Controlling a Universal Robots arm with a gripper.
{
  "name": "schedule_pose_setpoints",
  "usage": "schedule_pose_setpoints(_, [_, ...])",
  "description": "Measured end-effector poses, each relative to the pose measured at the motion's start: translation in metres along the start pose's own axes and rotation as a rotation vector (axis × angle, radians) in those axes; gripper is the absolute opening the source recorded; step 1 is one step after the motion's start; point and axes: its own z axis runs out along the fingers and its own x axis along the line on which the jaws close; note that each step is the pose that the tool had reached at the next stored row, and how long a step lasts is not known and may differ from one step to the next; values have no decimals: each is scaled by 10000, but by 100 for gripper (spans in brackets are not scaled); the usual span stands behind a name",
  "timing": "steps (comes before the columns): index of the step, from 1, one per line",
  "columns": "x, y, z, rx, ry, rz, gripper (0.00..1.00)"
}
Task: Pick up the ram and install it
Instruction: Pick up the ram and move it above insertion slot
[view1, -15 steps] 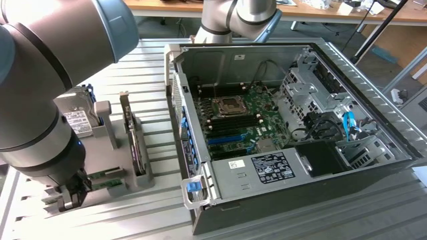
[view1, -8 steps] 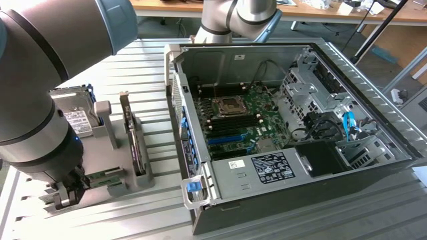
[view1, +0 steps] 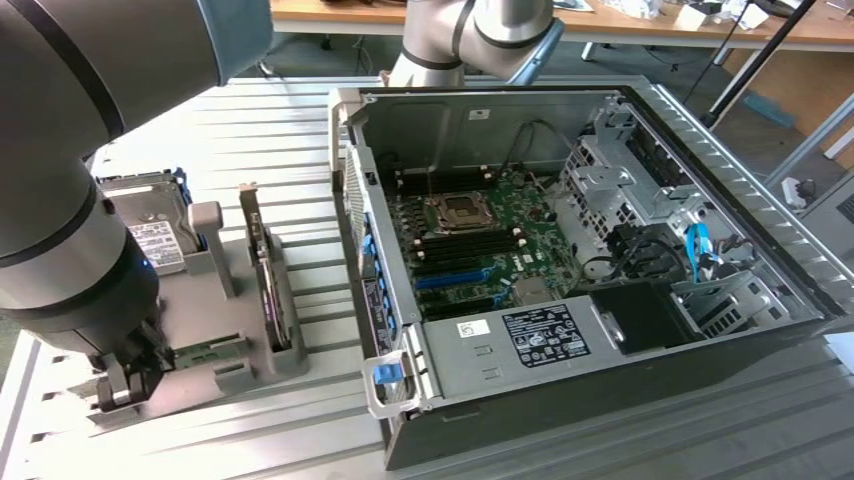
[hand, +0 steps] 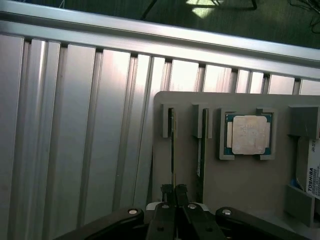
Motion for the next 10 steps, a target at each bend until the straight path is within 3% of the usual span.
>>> schedule_pose_setpoints(10, [-8, -4, -161, 0, 0, 0, 12])
